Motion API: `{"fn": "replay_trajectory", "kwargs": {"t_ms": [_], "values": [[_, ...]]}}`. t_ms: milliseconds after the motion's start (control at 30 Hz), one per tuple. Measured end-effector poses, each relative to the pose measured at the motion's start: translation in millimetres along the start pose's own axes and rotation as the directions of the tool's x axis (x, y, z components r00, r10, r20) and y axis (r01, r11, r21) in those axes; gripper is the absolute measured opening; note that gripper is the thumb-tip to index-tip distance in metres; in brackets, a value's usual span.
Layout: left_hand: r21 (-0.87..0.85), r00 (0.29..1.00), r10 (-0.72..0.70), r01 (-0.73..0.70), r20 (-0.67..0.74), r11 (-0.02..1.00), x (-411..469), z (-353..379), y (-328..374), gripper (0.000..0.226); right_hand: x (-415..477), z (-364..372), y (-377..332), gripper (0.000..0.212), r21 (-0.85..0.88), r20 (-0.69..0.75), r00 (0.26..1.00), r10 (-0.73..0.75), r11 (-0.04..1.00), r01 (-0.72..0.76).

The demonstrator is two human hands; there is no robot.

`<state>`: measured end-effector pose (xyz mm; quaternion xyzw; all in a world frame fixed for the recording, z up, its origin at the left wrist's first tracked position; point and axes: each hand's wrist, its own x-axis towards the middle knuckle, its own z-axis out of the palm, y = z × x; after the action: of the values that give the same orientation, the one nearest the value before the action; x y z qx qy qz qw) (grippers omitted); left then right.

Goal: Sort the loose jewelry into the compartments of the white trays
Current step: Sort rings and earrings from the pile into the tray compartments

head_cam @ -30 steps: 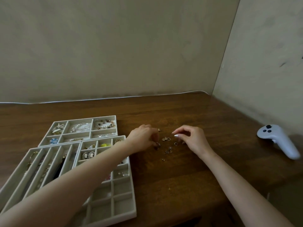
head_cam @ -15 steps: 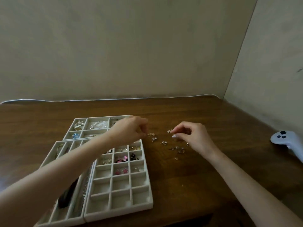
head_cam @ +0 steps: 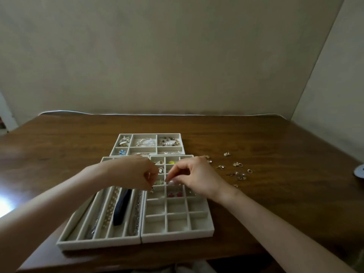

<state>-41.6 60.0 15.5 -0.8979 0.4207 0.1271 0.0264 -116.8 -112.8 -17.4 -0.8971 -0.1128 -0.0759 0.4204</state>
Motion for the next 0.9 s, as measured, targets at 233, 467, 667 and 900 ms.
{"fn": "replay_trajectory", "kwargs": {"t_ms": [233, 467, 667, 900], "values": [[0.087, 0.994, -0.055, 0.047, 0.090, 0.995, 13, 4, 18, 0.013, 5, 6, -3, 0.009, -0.017, 0.021, 0.998, 0.054, 0.998, -0.053], [0.081, 0.994, -0.108, 0.110, -0.030, 0.991, 11, 4, 10, 0.011, 13, 17, -8, 0.011, -0.161, 0.069, 0.994, 0.082, 0.984, -0.070], [-0.075, 0.955, -0.175, 0.161, -0.238, 0.984, 5, -4, -7, 0.014, 21, 31, -12, 0.007, -0.362, 0.107, 0.990, 0.088, 0.931, -0.043], [-0.140, 0.931, -0.183, 0.145, -0.315, 0.979, 6, -4, -8, 0.017, 20, 16, -12, 0.008, -0.377, -0.017, 0.999, 0.048, 0.925, -0.051]]}}
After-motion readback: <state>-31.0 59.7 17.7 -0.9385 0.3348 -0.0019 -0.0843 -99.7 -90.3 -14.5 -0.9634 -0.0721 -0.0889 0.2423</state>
